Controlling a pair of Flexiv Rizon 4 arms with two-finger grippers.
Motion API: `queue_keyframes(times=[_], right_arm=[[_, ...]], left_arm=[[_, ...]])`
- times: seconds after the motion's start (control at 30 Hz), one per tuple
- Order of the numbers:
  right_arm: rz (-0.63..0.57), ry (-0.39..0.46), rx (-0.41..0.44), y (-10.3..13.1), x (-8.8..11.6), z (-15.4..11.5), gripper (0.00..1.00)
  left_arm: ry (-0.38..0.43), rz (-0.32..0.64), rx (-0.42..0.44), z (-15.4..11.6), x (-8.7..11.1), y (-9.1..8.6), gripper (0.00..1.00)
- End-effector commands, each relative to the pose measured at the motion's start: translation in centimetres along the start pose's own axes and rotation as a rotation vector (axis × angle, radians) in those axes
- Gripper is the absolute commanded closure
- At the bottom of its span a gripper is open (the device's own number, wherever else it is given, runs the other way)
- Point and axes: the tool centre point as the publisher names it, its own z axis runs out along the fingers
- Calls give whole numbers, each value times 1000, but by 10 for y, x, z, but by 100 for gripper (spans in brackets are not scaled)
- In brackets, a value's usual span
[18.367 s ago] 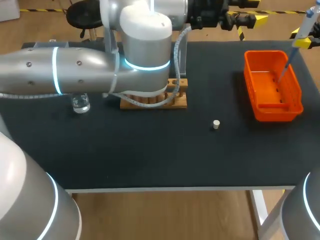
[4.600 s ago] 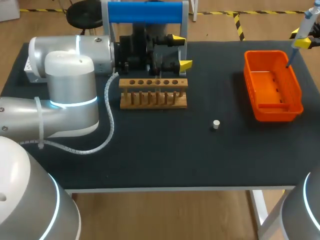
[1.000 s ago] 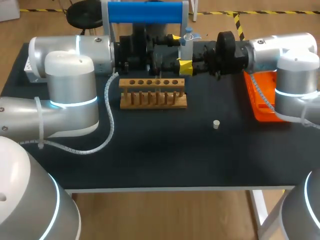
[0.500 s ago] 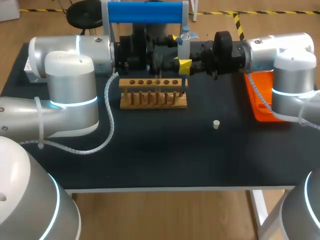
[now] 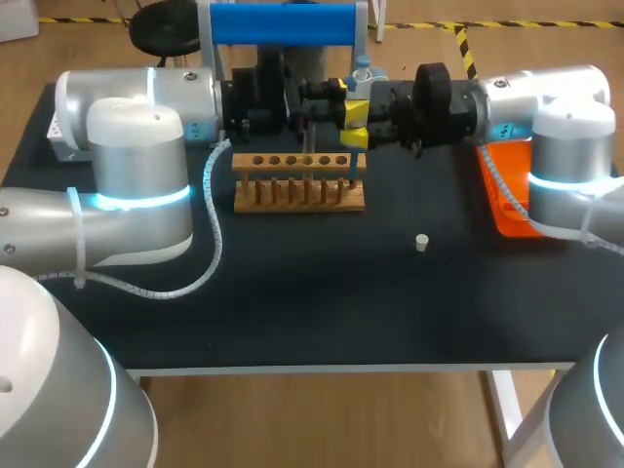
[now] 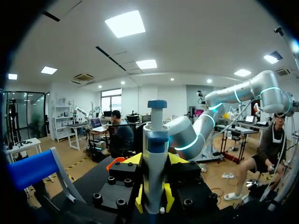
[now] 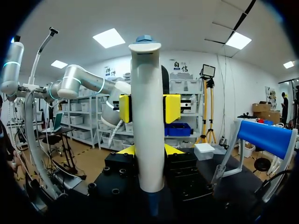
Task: Invert the test tube, pick up the pipette, mount the tip to pipette, aspirate from beaker and dispense into the tube, eject the tip, return the pipette, and cap with the stopper.
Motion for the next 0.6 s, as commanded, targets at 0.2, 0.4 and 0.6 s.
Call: queue_keyframes(times=[0.2,0.4,0.6], right_arm=[[-1,4,-1,1,-4,1,100],[-5,13,6,3,-3,-1,0],[-3,17,2,3,1,-9,0]], left_arm=[[1,0,3,1,4,1,100],[1,0,3,1,4,1,100],[1,0,3,1,4,1,100]])
